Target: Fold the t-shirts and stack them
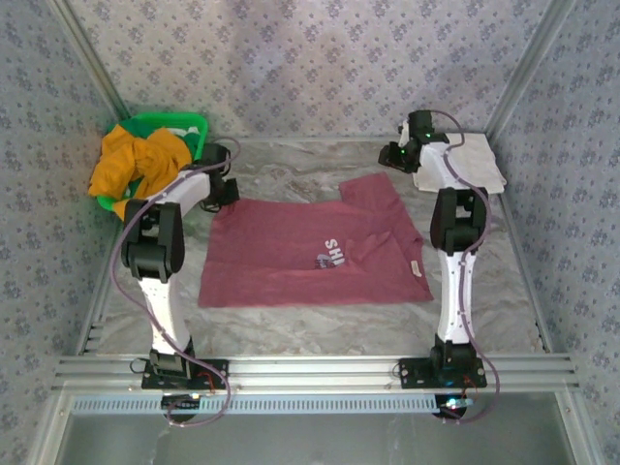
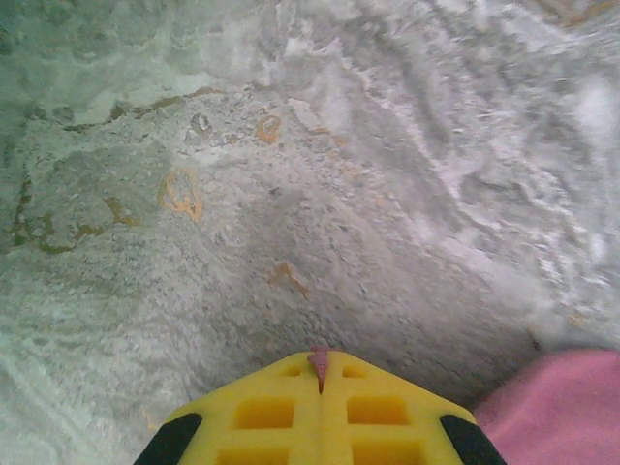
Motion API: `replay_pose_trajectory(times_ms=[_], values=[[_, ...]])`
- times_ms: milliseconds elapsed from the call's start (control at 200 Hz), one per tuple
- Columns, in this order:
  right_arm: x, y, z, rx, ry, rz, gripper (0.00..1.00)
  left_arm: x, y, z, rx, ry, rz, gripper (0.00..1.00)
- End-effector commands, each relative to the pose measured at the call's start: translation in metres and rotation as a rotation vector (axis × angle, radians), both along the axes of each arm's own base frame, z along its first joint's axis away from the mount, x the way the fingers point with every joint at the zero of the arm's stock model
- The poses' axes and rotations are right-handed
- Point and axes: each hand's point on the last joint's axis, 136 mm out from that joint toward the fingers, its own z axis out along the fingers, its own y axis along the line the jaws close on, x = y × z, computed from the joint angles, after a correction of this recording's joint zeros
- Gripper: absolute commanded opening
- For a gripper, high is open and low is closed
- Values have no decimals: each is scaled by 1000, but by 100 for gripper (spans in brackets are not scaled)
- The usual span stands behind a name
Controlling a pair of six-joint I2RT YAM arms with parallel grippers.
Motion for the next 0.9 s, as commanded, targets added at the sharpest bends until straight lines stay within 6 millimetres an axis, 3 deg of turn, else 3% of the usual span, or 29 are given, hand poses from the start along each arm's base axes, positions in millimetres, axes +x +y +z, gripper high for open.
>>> replay_pose_trajectory(times_ms=[0,145,270,420,690,775,899], values=[[-9,-1,-26,-50,106,18,48,1,-10,33,-32,-114,-25,0],[-3,1,-40,-55,124,12,51,-14,-16,41,-48,-153,-42,0],[-3,13,-47,-41,126,38,50,-24,-15,35,-39,-138,-45,0],[-8,27,-53,-43,138,81,39,-29,-13,28,-29,-116,-42,0],[-12,28,-61,-57,159,77,15,-29,-10,29,-24,-115,-30,0],[-10,26,-55,-63,145,71,6,-28,-10,33,-26,-126,-29,0],[-5,24,-38,-75,108,60,1,-28,-8,33,-30,-126,-16,0]])
